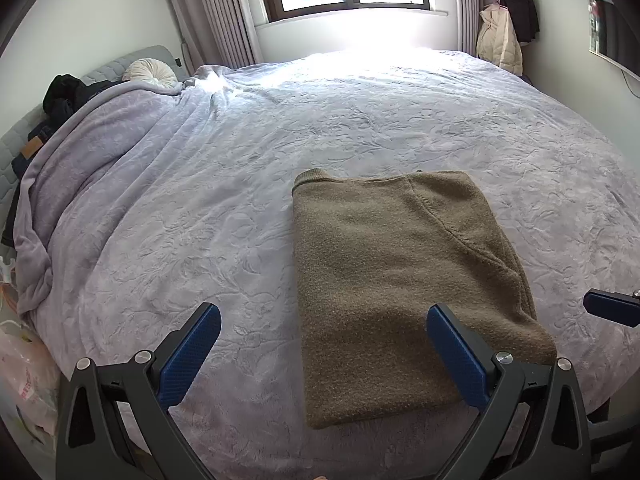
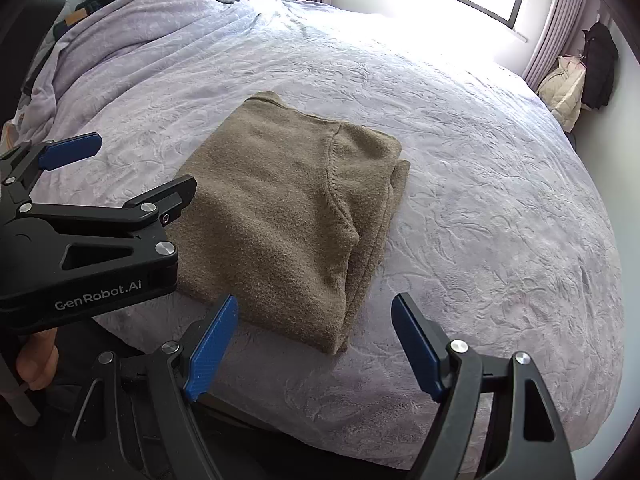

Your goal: Fold small clothes

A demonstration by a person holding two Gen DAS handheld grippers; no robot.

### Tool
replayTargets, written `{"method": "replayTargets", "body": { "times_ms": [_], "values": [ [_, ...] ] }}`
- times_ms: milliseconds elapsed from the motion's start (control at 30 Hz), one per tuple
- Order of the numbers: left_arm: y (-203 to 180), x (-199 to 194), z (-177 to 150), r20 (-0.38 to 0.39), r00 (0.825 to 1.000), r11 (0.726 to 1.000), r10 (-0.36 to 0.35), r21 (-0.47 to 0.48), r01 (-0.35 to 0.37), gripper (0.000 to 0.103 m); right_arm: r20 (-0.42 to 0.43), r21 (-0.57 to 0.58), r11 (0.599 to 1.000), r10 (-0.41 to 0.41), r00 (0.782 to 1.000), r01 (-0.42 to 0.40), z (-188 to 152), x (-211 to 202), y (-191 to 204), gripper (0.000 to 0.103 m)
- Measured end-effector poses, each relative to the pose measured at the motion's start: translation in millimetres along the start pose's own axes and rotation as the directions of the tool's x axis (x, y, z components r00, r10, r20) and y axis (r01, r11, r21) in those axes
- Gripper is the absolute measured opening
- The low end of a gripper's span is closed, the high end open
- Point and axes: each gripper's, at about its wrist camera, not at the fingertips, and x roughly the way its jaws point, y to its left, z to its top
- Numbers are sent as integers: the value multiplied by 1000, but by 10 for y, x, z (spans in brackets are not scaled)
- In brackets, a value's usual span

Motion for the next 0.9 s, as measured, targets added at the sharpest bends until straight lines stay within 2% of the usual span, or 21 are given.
{"method": "replayTargets", "body": {
  "times_ms": [900],
  "values": [
    [-39, -10, -21, -17, 999, 999, -49, 21, 49, 103, 1, 1, 1000, 4, 1000, -4, 6, -9, 35, 82]
  ]
}}
